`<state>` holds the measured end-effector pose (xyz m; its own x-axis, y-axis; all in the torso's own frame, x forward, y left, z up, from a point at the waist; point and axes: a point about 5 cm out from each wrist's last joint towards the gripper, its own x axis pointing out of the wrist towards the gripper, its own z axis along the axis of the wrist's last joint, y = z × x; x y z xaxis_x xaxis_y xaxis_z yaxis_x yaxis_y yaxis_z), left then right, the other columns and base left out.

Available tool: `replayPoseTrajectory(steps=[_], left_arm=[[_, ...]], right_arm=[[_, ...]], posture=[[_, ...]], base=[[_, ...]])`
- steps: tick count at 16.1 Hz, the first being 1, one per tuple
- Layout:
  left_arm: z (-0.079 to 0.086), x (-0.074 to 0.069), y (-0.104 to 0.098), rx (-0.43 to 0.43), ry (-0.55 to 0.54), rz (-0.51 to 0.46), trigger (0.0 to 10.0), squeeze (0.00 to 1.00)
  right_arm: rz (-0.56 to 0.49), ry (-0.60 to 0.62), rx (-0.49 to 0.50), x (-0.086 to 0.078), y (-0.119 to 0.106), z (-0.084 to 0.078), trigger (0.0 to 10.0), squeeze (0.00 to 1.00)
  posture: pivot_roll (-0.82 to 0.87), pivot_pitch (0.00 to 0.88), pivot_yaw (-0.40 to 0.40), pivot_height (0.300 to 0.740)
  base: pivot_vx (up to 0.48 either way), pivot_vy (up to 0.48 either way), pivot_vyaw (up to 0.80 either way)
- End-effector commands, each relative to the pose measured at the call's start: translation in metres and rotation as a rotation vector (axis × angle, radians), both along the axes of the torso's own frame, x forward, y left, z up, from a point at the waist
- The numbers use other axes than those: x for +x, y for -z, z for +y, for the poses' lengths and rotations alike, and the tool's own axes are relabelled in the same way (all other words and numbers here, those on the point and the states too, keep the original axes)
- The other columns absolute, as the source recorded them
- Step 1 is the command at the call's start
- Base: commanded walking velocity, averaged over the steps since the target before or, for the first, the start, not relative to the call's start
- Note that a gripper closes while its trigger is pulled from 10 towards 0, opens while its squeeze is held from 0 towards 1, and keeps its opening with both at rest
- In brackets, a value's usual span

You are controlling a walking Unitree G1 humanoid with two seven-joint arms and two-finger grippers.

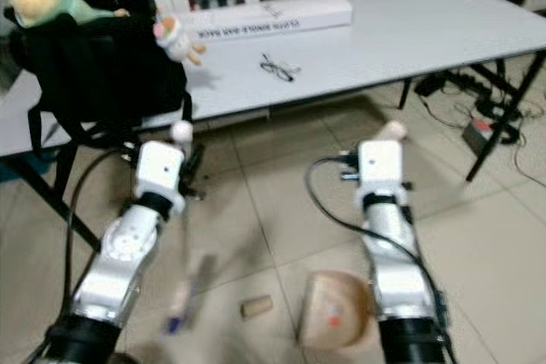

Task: Sweep floor

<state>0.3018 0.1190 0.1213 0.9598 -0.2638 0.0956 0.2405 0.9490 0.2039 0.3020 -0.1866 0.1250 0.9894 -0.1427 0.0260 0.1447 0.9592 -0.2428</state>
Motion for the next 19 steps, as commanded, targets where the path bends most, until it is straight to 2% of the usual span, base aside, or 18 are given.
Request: replayPoseTrajectory(steps=[1, 4, 6, 8, 10, 12, 15, 17, 19], left_arm=[[0.012, 0.002, -0.007, 0.029, -0.03, -0.036, 10.0, 0.0], [0.013, 0.0, -0.003, 0.025, -0.035, -0.022, 10.0, 0.0], [0.011, -0.001, 0.0, 0.008, -0.021, -0.011, 10.0, 0.0], [0.013, 0.001, 0.015, -0.004, -0.031, 0.061, 10.0, 0.0], [0.014, 0.001, 0.023, 0.019, -0.03, 0.079, 10.0, 0.0], [0.016, 0.003, 0.03, 0.004, -0.053, 0.096, 10.0, 0.0], [0.015, 0.009, 0.032, -0.004, -0.083, 0.065, 10.0, 0.0], [0.01, 0.01, 0.035, -0.002, -0.071, 0.035, 10.0, 0.0], [0.006, 0.012, 0.034, -0.012, -0.055, 0.011, 10.0, 0.0]], right_arm=[[-0.054, -0.046, 0.002, 0.006, -0.01, 0.011, 10.0, 0.0], [-0.054, -0.06, -0.011, 0.009, -0.01, 0.009, 10.0, 0.0], [-0.055, -0.074, -0.031, 0.011, -0.009, 0.008, 10.0, 0.0], [-0.067, -0.1, -0.072, 0.014, -0.007, 0.008, 10.0, 0.0], [-0.061, -0.115, -0.088, 0.015, -0.005, 0.01, 10.0, 0.0], [-0.074, -0.17, -0.13, 0.014, 0.0, 0.016, 10.0, 0.0], [-0.095, -0.205, -0.18, 0.015, 0.005, 0.019, 10.0, 0.0], [-0.121, -0.232, -0.187, 0.014, 0.006, 0.023, 10.0, 0.0], [-0.137, -0.262, -0.166, 0.016, 0.01, 0.031, 10.0, 0.0]], posture=[[-0.11, 0.0, 0.056, 0.74], [-0.11, 0.0, 0.054, 0.74], [-0.11, 0.0, 0.053, 0.74], [-0.1, 0.0, 0.055, 0.74], [-0.1, 0.0, 0.057, 0.74], [-0.09, 0.004, 0.065, 0.74], [-0.08, 0.07, 0.078, 0.74], [-0.07, 0.139, 0.1, 0.74], [-0.07, 0.171, 0.119, 0.74]], base=[[0.409, 0.0, 0.0], [0.394, 0.0, 0.0], [0.0, 0.0, 0.0], [0.0, 0.0, 0.0], [0.0, 0.0, 0.0], [0.0, 0.0, 0.0], [0.0, 0.0, 0.0], [0.0, 0.0, 0.0], [0.0, 0.0, 0.0]])
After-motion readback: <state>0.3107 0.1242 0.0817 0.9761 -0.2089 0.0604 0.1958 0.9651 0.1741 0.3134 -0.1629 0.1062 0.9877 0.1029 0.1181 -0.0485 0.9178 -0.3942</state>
